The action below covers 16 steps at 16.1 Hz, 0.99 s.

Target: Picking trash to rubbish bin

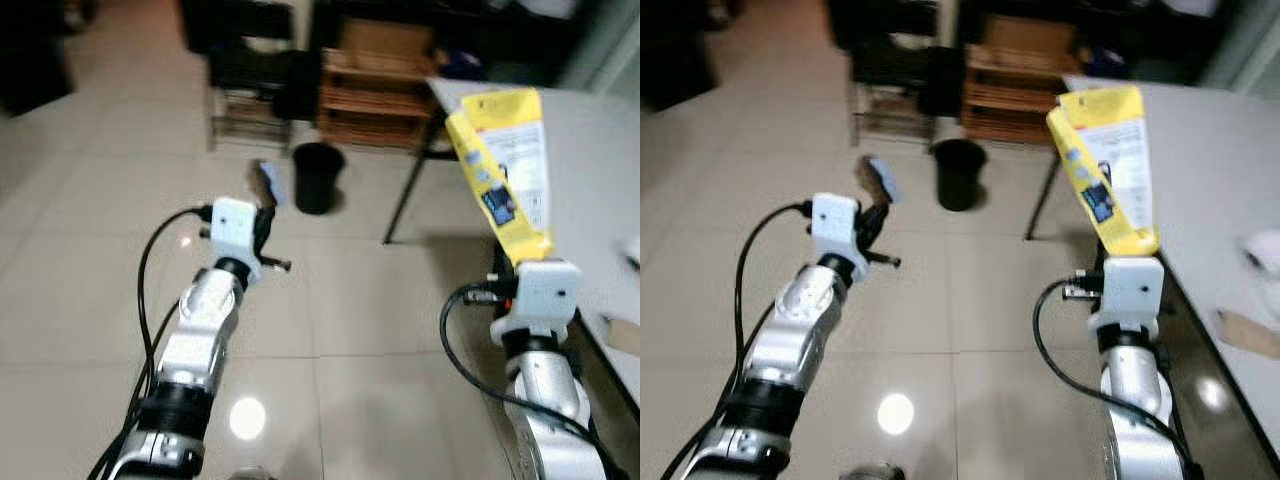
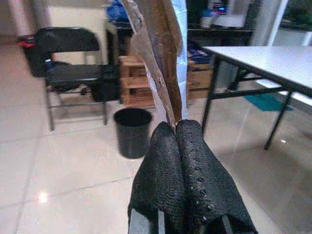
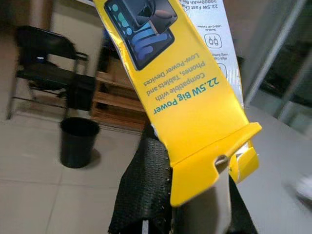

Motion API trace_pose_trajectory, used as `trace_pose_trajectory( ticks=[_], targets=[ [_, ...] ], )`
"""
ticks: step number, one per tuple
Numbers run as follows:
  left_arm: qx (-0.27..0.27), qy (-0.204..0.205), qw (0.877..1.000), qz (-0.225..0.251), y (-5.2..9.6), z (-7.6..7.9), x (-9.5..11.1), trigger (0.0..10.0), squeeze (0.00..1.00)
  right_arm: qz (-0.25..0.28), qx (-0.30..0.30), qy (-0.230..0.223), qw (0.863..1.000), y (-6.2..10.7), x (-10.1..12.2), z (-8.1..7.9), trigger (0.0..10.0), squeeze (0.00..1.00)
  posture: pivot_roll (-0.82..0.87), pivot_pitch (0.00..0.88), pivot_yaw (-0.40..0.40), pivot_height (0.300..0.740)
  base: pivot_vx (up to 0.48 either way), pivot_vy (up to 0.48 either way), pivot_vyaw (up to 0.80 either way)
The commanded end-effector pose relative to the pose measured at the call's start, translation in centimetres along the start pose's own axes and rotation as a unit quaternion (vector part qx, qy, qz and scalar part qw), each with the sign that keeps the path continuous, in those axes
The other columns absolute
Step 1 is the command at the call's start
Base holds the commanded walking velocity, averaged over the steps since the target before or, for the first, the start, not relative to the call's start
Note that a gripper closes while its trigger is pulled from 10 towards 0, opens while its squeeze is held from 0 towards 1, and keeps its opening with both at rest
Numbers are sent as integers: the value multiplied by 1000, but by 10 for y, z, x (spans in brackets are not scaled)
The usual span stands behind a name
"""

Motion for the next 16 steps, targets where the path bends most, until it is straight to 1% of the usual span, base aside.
trace_pose_trajectory(
  ticks=[1,16],
  targets=[
    [-23,5,1000,-1,-5,16,1,10000,0,-1,-14,4,1000,1,0,9,10000,0,198,87,-79,740,349,0,0],
    [-17,10,1000,-8,-7,16,-3,10000,0,1,-3,3,1000,-1,1,5,10000,0,201,92,-77,740,471,0,0]
  ],
)
Point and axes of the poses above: a point about 5 cm out from each wrist's last joint towards the gripper, its own y axis pointing back from the gripper into the wrist, its own x axis along the axis of the wrist's last joint, z = x × y, the point moved 4 cm from there along -y, pointing out of the wrist towards the gripper, and after that the axes turned 7 degrees about y, right-handed, at the moved point
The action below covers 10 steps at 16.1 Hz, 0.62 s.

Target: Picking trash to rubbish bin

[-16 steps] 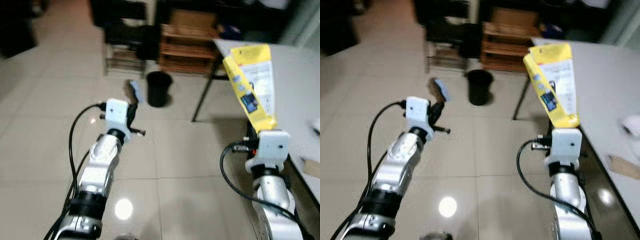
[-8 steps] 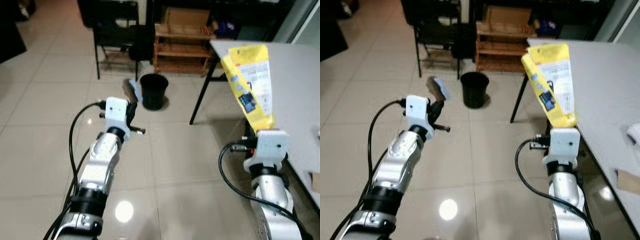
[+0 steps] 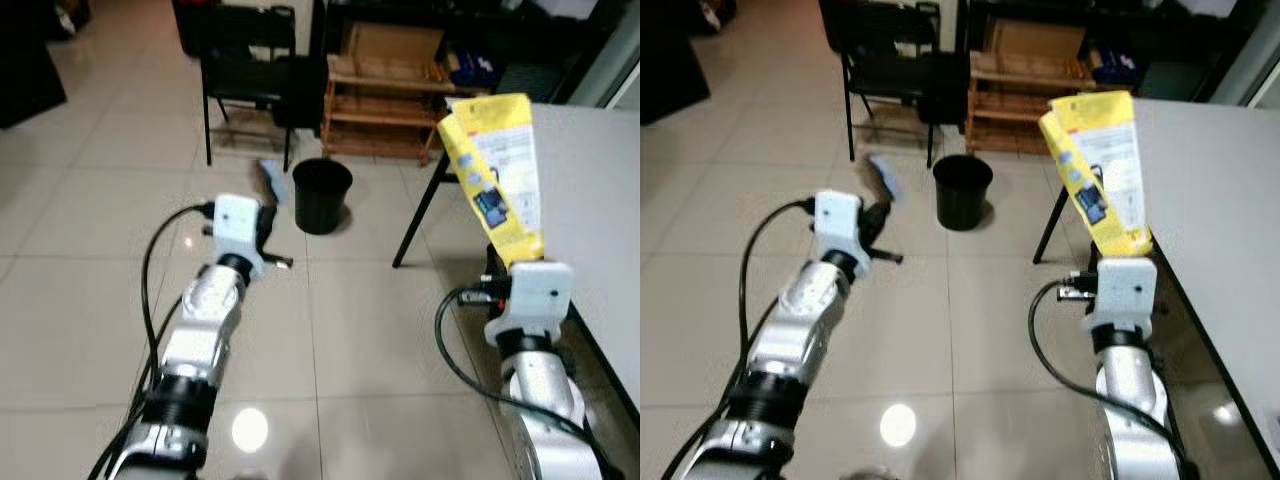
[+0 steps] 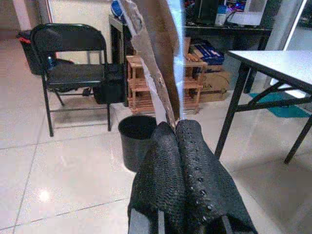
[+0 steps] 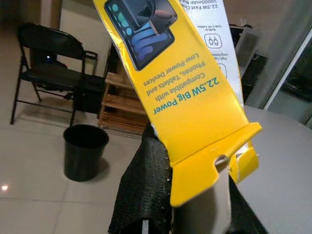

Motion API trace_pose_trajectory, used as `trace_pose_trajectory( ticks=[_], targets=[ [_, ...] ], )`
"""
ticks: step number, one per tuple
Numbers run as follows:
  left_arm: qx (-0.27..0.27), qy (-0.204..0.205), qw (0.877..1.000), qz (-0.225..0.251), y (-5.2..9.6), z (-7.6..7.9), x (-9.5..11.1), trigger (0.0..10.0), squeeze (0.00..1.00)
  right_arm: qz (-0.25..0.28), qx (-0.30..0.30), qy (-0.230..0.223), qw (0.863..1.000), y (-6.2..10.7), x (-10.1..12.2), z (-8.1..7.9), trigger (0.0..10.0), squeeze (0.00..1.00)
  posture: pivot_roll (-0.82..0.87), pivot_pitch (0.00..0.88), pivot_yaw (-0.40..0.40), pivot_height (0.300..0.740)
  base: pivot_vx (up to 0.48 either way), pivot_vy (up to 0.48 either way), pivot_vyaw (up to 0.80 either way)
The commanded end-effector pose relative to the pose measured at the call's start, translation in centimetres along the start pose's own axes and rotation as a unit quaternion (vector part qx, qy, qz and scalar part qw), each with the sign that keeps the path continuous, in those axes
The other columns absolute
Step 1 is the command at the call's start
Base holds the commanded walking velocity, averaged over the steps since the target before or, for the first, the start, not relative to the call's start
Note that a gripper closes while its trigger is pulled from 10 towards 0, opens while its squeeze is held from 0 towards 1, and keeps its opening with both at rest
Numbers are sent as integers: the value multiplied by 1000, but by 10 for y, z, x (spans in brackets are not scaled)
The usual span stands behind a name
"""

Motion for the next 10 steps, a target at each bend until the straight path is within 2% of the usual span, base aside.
trace_pose_trajectory(
  ticks=[1,7,10],
  targets=[
    [-21,4,1000,-4,-3,16,-2,10000,0,2,-11,7,1000,0,0,10,10000,0,199,93,-78,740,480,0,0],
    [-20,3,1000,-6,-4,16,-3,10000,0,-1,-12,8,1000,1,-1,10,10000,0,195,94,-78,740,480,0,0],
    [-24,1,1000,-8,-3,17,-5,10000,0,-23,-23,19,999,6,-16,17,10000,0,196,93,-75,740,480,0,0]
  ],
)
Point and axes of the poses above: a point about 5 cm out from each wrist's last joint towards the gripper, its own y axis pointing back from the gripper into the wrist, its own x axis along the axis of the wrist's last joint, z = x × y, the point moved 4 cm from there along -y, pointing out of the wrist towards the gripper, and after that the axes turned 7 degrees about y, right-handed, at the moved point
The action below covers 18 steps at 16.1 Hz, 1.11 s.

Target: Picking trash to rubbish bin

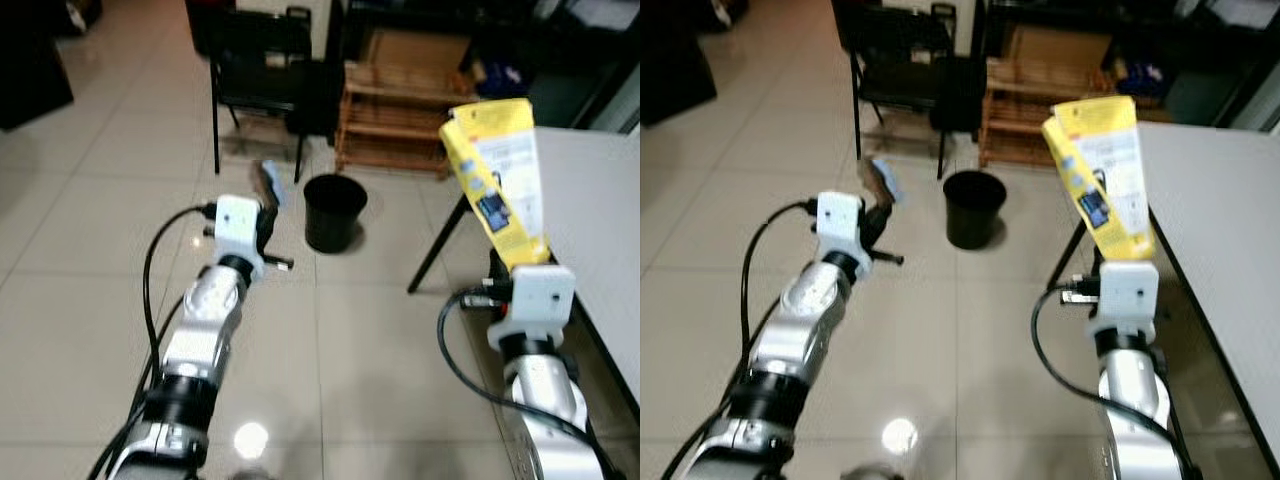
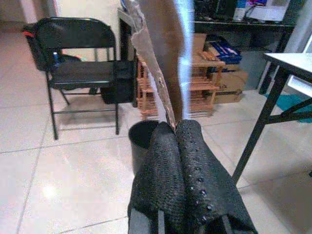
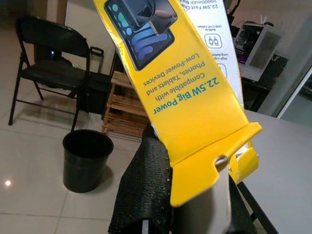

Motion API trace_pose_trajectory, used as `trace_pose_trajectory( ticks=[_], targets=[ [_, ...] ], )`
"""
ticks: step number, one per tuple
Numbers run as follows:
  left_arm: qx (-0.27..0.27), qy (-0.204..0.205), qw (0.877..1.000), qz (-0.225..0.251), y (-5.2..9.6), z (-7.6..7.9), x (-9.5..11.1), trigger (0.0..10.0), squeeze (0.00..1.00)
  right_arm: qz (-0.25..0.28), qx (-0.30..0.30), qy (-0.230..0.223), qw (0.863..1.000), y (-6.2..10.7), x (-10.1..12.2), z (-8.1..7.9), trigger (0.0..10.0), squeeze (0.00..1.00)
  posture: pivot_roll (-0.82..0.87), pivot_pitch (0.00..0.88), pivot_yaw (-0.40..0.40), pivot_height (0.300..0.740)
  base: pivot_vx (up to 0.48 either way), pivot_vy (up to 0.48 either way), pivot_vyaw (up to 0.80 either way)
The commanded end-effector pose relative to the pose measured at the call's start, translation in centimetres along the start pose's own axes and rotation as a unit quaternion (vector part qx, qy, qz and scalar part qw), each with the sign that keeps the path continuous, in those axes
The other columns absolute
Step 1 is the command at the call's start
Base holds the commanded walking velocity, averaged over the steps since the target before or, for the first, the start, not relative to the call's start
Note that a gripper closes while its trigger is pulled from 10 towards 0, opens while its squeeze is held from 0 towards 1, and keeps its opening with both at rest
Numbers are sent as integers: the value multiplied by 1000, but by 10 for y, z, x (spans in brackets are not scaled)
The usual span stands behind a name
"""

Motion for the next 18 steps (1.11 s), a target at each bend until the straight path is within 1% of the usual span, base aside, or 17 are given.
trace_pose_trajectory(
  ticks=[1,4,6,13,15,18],
  targets=[
    [-23,-1,1000,-1,-3,16,-1,10000,0,-17,-21,13,1000,3,-11,15,10000,0,196,93,-75,740,480,0,0],
    [-23,-3,1000,-3,-3,15,-3,10000,0,-25,-22,13,999,4,-17,15,10000,0,195,90,-73,740,480,0,0],
    [-22,-4,1000,-7,-1,15,-7,10000,0,-31,-18,14,999,5,-21,13,10000,0,195,92,-79,740,480,0,0],
    [-18,-13,999,-23,4,8,-21,10000,0,-47,-14,15,999,10,-34,12,10000,0,194,86,-82,740,480,0,0],
    [-23,-17,999,-24,5,9,-24,10000,0,-65,-7,7,998,13,-44,9,10000,0,194,85,-82,740,480,0,0],
    [-23,-17,999,-28,5,10,-28,10000,0,-76,-5,2,997,18,-53,7,10000,0,195,84,-83,740,480,0,0]
  ],
)
Point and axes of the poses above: a point about 5 cm out from each wrist's last joint towards the gripper, its own y axis pointing back from the gripper into the wrist, its own x axis along the axis of the wrist's last joint, z = x × y, the point moved 4 cm from there along -y, pointing out of the wrist towards the gripper, and after that the axes turned 7 degrees about y, right-handed, at the moved point
